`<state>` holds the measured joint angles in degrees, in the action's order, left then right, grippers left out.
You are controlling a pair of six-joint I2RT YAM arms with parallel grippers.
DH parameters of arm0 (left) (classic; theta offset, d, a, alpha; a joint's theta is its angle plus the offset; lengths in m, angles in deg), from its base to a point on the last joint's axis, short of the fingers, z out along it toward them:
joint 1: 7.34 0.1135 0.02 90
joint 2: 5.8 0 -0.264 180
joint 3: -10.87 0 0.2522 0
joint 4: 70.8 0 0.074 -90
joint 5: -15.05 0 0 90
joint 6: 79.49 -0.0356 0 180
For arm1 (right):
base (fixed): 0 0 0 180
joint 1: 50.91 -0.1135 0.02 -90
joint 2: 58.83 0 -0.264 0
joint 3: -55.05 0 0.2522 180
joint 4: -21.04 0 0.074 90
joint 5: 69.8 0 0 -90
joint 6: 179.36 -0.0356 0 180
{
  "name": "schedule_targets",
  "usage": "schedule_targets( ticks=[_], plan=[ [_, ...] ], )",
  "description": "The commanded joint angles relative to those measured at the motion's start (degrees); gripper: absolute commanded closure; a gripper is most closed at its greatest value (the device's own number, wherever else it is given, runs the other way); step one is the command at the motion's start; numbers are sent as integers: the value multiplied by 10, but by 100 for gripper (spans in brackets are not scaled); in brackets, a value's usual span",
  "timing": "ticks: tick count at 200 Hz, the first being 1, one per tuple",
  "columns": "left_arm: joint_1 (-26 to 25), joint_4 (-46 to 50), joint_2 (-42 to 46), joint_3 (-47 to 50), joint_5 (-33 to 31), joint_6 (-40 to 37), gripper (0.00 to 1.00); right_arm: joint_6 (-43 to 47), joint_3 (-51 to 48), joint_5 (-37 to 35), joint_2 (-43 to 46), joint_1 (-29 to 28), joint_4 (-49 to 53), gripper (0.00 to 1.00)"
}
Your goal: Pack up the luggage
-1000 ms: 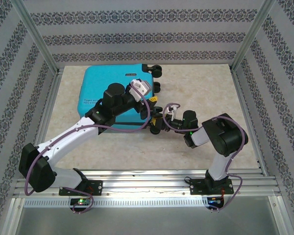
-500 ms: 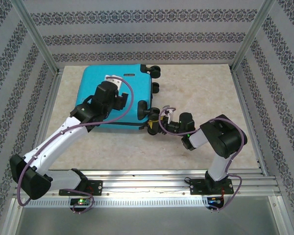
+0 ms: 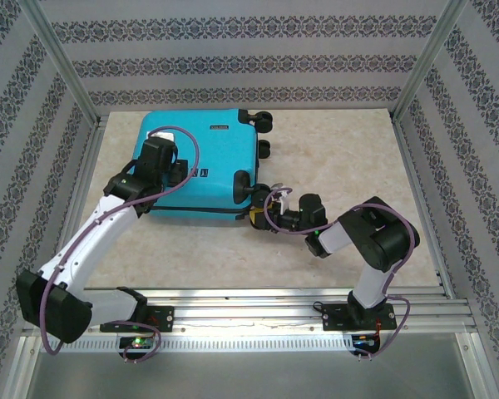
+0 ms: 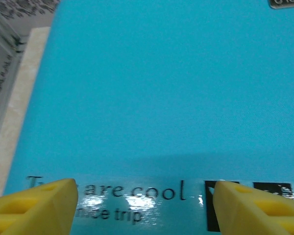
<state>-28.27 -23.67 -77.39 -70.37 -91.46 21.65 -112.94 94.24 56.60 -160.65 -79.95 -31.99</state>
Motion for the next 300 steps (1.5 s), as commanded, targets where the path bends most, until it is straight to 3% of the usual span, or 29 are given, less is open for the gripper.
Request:
schedule_targets(
  ticks=[1, 26, 52, 120, 205, 249, 300],
  plan=[
    [4, 23, -21, -21, 43, 11, 29, 22, 26, -7, 2, -8, 20, 63],
    [0, 36, -41, -47, 63, 12, 32, 27, 40, -6, 1, -8, 30, 66],
    [-19, 43, -58, -77, 78, 9, 34, 37, 48, 0, 0, -8, 47, 80],
    [-147, 40, -106, -141, 100, -92, 33, 42, 42, 7, 13, -1, 48, 100],
    [-211, -1, -127, -133, 226, -241, 22, -8, 48, 67, 0, 27, 6, 100],
    [-233, -2, -159, -154, 225, -286, 21, -27, 50, 75, -2, 29, -8, 100],
    [-258, -35, -194, -147, 158, -362, 22, -35, 50, 83, -2, 29, -14, 100]
  ],
)
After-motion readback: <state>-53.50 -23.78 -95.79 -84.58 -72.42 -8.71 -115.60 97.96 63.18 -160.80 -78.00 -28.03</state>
